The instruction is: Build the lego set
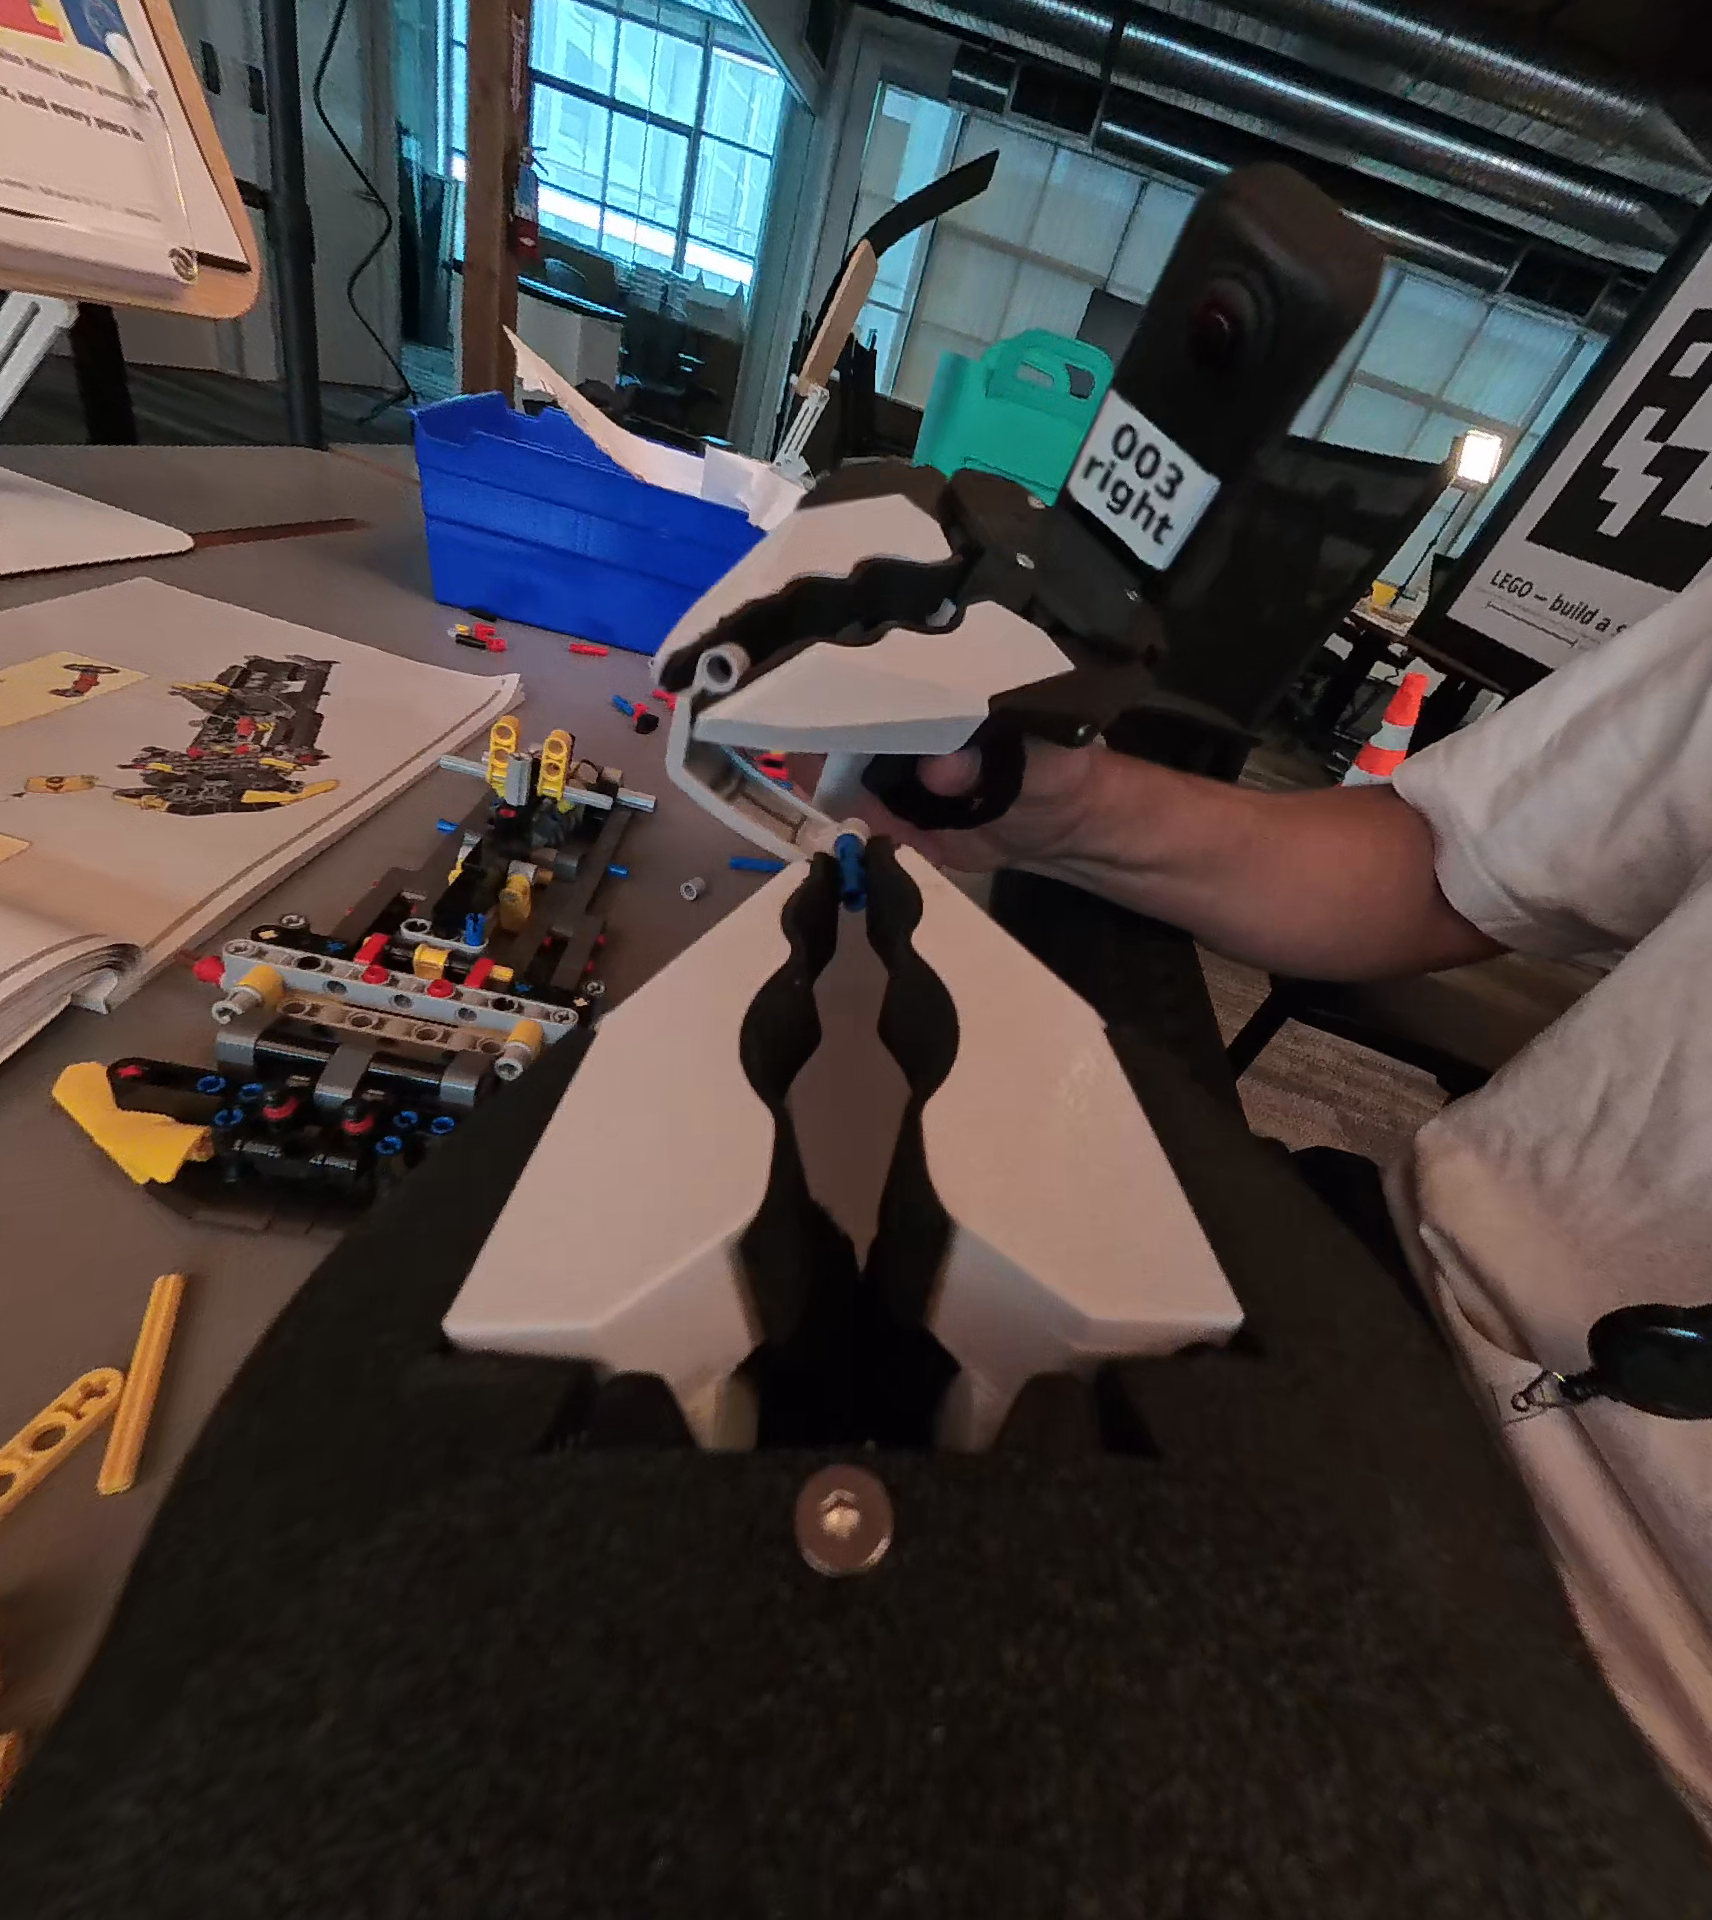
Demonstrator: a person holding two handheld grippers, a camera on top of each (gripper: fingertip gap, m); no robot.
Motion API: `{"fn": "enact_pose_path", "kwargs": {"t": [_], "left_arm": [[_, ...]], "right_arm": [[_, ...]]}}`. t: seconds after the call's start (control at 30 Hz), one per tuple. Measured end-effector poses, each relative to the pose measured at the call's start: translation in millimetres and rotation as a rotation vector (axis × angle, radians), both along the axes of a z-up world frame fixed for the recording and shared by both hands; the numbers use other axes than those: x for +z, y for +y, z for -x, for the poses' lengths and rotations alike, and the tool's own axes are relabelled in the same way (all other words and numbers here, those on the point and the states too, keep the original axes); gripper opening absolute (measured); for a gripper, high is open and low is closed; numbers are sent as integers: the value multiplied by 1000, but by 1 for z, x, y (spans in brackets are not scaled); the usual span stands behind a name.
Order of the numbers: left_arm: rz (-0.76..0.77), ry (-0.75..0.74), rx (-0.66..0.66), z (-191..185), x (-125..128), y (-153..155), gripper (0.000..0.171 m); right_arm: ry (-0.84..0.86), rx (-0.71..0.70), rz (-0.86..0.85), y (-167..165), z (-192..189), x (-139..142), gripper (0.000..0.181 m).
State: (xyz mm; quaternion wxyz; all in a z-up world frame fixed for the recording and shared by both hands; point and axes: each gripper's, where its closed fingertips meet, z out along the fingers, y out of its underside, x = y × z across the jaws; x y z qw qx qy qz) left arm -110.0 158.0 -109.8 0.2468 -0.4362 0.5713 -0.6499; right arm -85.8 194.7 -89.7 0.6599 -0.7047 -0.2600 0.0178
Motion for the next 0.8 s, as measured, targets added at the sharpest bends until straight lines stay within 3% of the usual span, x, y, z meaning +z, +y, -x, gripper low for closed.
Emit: {"fn": "enact_pose_path", "kwargs": {"t": [0.17,0.3,0.47,0.5,0.57,0.67,0.8], "left_arm": [[-3,-8,39,-1,1,6,3],[-15,-13,62,-1,1,8,3],[-79,-11,50,-2,-3,0,3],[-87,-14,54,-2,-3,0,3],[-88,-20,56,-1,-3,0,3],[-86,-21,59,-1,-2,1,3],[-87,-28,67,-1,-1,1,3]], "right_arm": [[139,20,199,-9,-14,-18,6],[173,-83,506,-23,-38,-61,5],[340,-83,965,-55,-24,-113,6],[317,-88,1008,-59,-23,-118,6],[92,-147,1075,-69,-38,-128,7],[-218,-240,1127,-73,-61,-112,6],[-499,-253,1354,-91,-75,-106,6]]}}
